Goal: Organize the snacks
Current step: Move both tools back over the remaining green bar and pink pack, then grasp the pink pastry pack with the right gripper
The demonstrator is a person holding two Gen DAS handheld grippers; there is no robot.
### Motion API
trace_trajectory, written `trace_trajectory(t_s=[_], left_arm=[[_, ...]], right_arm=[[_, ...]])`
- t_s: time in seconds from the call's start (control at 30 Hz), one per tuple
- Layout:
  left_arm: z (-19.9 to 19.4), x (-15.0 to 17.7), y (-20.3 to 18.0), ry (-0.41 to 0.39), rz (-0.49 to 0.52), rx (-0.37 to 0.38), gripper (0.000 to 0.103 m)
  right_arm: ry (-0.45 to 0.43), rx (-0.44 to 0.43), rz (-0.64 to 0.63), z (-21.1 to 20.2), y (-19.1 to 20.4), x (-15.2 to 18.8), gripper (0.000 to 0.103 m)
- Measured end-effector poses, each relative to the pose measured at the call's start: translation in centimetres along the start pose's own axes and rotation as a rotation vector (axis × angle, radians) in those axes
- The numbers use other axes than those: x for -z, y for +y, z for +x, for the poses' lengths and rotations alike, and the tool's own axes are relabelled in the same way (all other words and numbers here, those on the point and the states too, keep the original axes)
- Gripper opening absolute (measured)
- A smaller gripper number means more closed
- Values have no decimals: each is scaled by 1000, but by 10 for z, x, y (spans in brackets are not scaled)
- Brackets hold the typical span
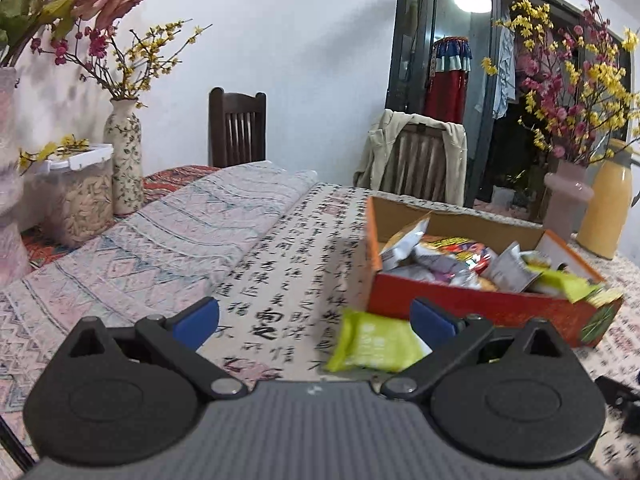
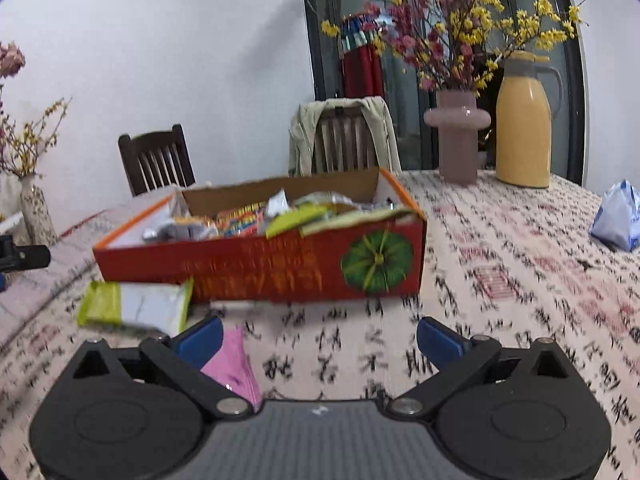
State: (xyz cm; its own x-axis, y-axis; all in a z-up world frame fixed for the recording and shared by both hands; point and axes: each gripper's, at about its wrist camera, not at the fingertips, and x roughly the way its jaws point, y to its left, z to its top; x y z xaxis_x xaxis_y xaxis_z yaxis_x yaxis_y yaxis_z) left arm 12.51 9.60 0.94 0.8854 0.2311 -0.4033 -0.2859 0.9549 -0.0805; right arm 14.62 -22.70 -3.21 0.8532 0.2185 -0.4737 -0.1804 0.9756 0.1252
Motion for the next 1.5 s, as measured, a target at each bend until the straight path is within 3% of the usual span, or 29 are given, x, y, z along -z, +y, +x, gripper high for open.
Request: trace_trajectory(t_s=[0.2, 0.5, 0.67, 0.9, 1.13, 1.27, 1.4, 1.5], left_arm=[[17, 20, 2, 14, 29, -32, 103], [16, 21, 7, 17, 3, 30, 103], [17, 20, 11, 25, -21, 53, 103], [18, 19, 15, 31, -44, 75, 103], [17, 19, 18, 25, -58, 91, 103], [16, 20, 18, 21, -61, 97, 103], [16, 20, 18, 21, -63, 98, 103], [16, 20, 18, 22, -62, 97, 103]], right_arm=[[0, -31, 33, 1, -5, 1, 103], [8, -10, 22, 5, -1, -3, 103], [25, -95, -12, 4, 27, -11, 103], [161, -165, -88, 30, 68, -12, 103], [249, -134, -137, 52, 83, -5, 103], [250, -123, -161, 52, 86, -3, 103], [238, -113, -184, 50, 88, -4, 91], [224, -128, -191, 45, 87, -5, 71]])
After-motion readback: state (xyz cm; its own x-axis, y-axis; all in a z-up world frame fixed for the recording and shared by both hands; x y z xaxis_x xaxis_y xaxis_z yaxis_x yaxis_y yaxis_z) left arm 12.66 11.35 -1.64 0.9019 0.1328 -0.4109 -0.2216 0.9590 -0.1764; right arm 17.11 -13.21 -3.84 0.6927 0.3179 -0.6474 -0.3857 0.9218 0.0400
